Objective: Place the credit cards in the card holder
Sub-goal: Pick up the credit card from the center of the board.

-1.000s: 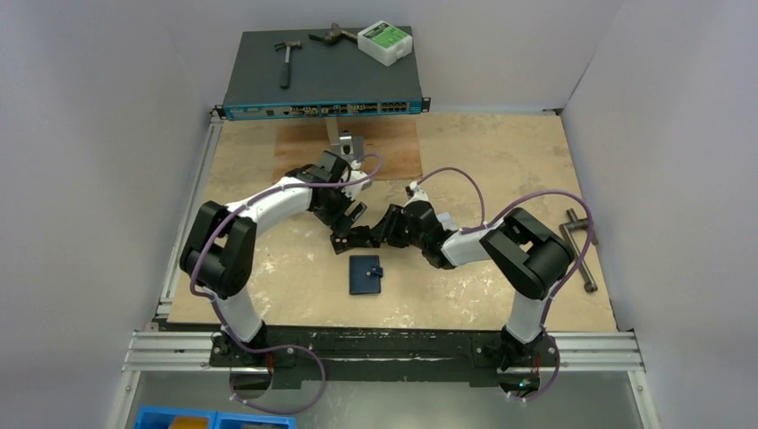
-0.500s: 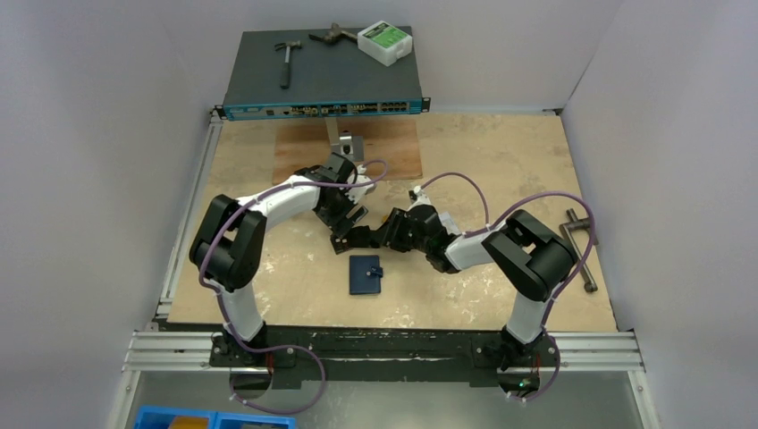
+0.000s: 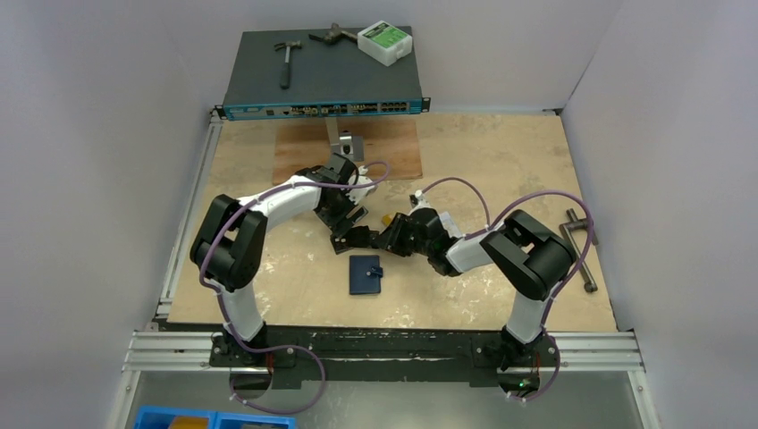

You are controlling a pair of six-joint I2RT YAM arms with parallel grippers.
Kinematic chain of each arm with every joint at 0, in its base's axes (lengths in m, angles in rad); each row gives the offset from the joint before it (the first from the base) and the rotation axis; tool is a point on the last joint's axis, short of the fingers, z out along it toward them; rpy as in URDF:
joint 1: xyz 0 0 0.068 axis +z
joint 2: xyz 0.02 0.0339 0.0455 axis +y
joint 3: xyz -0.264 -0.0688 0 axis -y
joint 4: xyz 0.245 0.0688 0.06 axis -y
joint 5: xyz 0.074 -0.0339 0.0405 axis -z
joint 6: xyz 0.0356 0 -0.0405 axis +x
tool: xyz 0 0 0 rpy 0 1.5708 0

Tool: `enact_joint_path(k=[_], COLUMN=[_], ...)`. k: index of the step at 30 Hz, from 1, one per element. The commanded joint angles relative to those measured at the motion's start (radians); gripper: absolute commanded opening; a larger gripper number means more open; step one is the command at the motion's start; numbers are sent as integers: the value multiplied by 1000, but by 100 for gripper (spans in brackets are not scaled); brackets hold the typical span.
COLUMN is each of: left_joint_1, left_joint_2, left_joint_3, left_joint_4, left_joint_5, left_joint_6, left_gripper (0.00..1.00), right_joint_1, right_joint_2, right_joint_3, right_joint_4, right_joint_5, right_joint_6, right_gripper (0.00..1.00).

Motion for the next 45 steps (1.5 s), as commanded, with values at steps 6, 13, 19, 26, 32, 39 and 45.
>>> enact_joint_path(k=[6,13,19,26,32,39,45], left_joint_1=[-5,-5,4,55,110,163,165], left_joint_2=[-8,-12,-43,-175,-331,-494,-595], left_joint_3=[22,27,37,111,157,179,185], left_joint_4=[-12,-17,-33,-195,-349,-490,-529], left_joint_5=[-28,-44,-30,183,397,629,711], left_joint_6=[32,40,42,29,112,259,323], left_gripper=[74,73,74,82,89,93,99], right_joint_1=[1,1,-9,-42,-75,-77,-54], right_joint_2=[-33,-107,-164,-204,-284,-400,-497], right_joint_3=[-58,-100,-148,-127,-50,122,225], right_joint_4=[-101,-99,59,235,123,-226,-473], right_joint_5=[5,14,-9,-134,-220,-389,-506], right_joint_6=[6,7,1,-40,-141,-409,-564], right_gripper=[10,8,0,0,0,0,0])
